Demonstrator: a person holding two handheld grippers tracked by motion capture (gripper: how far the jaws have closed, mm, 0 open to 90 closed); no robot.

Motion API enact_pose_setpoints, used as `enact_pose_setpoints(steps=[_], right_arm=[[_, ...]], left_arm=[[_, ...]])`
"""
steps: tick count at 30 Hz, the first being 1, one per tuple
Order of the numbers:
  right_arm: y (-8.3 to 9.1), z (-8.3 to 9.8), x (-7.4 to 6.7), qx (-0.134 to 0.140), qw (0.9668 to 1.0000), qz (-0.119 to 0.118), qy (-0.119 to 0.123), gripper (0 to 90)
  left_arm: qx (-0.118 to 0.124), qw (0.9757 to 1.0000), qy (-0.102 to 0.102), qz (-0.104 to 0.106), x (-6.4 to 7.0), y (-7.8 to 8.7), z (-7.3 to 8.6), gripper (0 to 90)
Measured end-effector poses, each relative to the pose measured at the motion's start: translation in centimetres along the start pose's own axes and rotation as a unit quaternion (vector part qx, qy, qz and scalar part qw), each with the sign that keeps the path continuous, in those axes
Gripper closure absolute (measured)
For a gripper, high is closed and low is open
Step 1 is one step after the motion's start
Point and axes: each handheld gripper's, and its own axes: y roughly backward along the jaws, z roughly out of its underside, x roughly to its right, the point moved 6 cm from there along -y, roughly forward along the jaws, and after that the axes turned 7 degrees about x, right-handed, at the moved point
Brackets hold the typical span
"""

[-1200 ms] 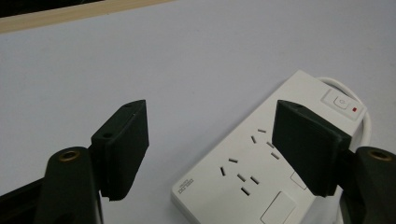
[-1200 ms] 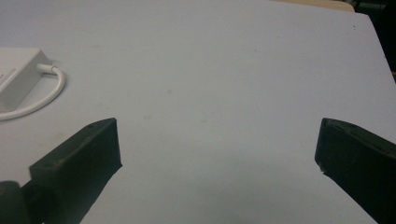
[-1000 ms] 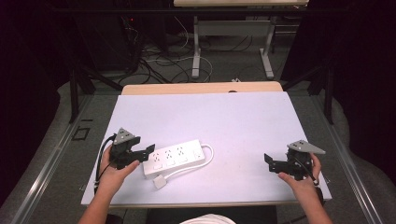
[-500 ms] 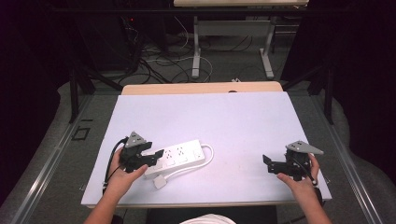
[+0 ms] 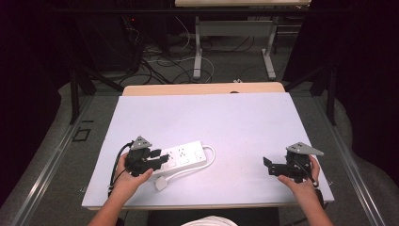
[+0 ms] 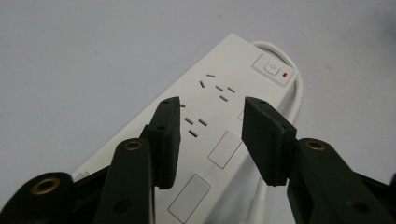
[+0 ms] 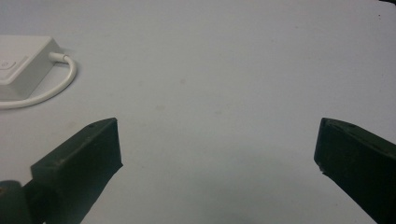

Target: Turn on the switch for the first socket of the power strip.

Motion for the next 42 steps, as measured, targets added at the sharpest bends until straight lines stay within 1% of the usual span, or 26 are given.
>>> enact_pose_setpoints(steps=[2, 3, 4, 5, 8, 11, 12, 14, 18, 21, 23, 25, 27, 28, 29, 30, 31, 33, 34, 35, 36, 37, 38, 39, 41, 42], right_arm=[[0.0, 0.0, 0.0, -0.001, 1.0, -0.001, 0.002, 0.0], [0.0, 0.0, -0.1, -0.001, 1.0, -0.002, -0.001, 0.0], [0.0, 0.0, -0.1, -0.001, 1.0, -0.002, -0.002, 0.0], [-0.1, 0.1, -0.1, -0.002, 1.0, -0.003, -0.002, 0.0], [-0.2, 0.1, -0.1, -0.001, 1.0, -0.004, -0.004, 0.0], [-0.3, 0.2, -0.1, -0.002, 1.0, -0.006, 0.001, 0.0], [-0.2, 0.2, -0.2, -0.005, 0.9999, -0.01, -0.001, 0.0], [-0.3, 0.3, -0.3, -0.007, 0.9999, -0.011, -0.004, 0.0], [-0.3, 0.3, -0.3, -0.008, 0.9999, -0.011, -0.002, 0.0], [-0.3, 0.3, -0.4, -0.01, 0.9999, -0.011, -0.003, 0.0], [-0.3, 0.3, -0.4, -0.01, 0.9999, -0.012, -0.002, 0.0], [-0.3, 0.3, -0.4, -0.01, 0.9999, -0.012, 0.0, 0.0], [-0.3, 0.3, -0.4, -0.013, 0.9999, -0.011, 0.001, 0.0], [-0.4, 0.3, -0.4, -0.01, 0.9999, -0.012, 0.001, 0.0], [-0.4, 0.3, -0.4, -0.01, 0.9999, -0.012, 0.001, 0.0], [-0.2, 0.4, -0.3, -0.021, 0.9997, -0.013, 0.003, 0.0], [-0.3, 0.3, -0.4, -0.009, 0.9999, -0.012, 0.002, 0.0], [-0.3, 0.3, -0.4, -0.009, 0.9999, -0.012, 0.001, 0.0], [-0.4, 0.3, -0.4, -0.008, 0.9999, -0.012, 0.001, 0.0], [-0.3, 0.3, -0.4, -0.01, 0.9999, -0.011, 0.001, 0.0], [-0.2, 0.4, -0.3, -0.021, 0.9997, -0.011, 0.002, 0.0], [-0.2, 0.4, -0.3, -0.021, 0.9997, -0.012, 0.002, 0.0], [-0.4, 0.3, -0.4, -0.009, 0.9999, -0.012, 0.0, 0.0], [-0.4, 0.3, -0.4, -0.01, 0.9999, -0.011, 0.0, 0.0], [-0.5, 0.4, -0.4, -0.009, 0.9999, -0.013, 0.0, 0.0], [-0.5, 0.4, -0.4, -0.009, 0.9999, -0.013, 0.0, 0.0]], left_arm=[[-0.003, 1.0, 0.003, 0.005, 0.3, -0.1, 0.1, 60.3], [0.002, 1.0, 0.006, 0.003, 0.4, -0.2, 0.0, 61.7], [-0.009, 0.9999, 0.0, 0.01, 0.5, -0.1, 0.1, 63.3], [-0.003, 1.0, 0.003, 0.006, 0.7, -0.3, 0.1, 64.5], [-0.011, 0.9999, -0.002, 0.01, 0.9, -0.4, 0.2, 69.2], [-0.016, 0.9998, 0.006, 0.01, 1.2, -0.6, 0.3, 74.9], [-0.017, 0.9998, 0.005, 0.011, 1.2, -0.6, 0.3, 76.3], [-0.021, 0.9997, 0.004, 0.011, 1.2, -0.6, 0.4, 79.6], [-0.024, 0.9996, 0.009, 0.011, 1.3, -0.7, 0.4, 85.3], [-0.027, 0.9993, 0.022, 0.012, 1.5, -0.7, 0.5, 87.9], [-0.027, 0.9994, 0.019, 0.012, 1.5, -0.7, 0.5, 89.6], [-0.029, 0.9993, 0.021, 0.013, 1.5, -0.7, 0.5, 89.8], [-0.032, 0.9989, 0.032, 0.012, 1.6, -0.7, 0.5, 89.9], [-0.033, 0.9989, 0.032, 0.012, 1.6, -0.8, 0.5, 89.9], [-0.039, 0.9988, 0.027, 0.015, 1.5, -0.7, 0.5, 89.9], [-0.035, 0.9989, 0.029, 0.012, 1.5, -0.8, 0.5, 90.0], [-0.042, 0.9985, 0.03, 0.016, 1.6, -0.7, 0.5, 90.0], [-0.046, 0.9982, 0.034, 0.019, 1.7, -0.7, 0.4, 90.0], [-0.042, 0.9985, 0.033, 0.015, 1.7, -0.8, 0.4, 90.0], [-0.045, 0.9982, 0.035, 0.018, 1.7, -0.8, 0.3, 90.0], [-0.048, 0.998, 0.035, 0.021, 1.7, -0.8, 0.2, 90.0], [-0.042, 0.9981, 0.042, 0.017, 1.8, -0.9, 0.1, 90.0], [-0.051, 0.9977, 0.039, 0.023, 1.8, -0.8, -0.1, 90.0], [-0.049, 0.9978, 0.041, 0.017, 1.9, -1.0, -0.2, 90.0], [-0.052, 0.9976, 0.044, 0.017, 2.1, -1.1, -0.6, 90.0], [-0.052, 0.9977, 0.04, 0.017, 2.1, -1.2, -0.8, 90.0]])
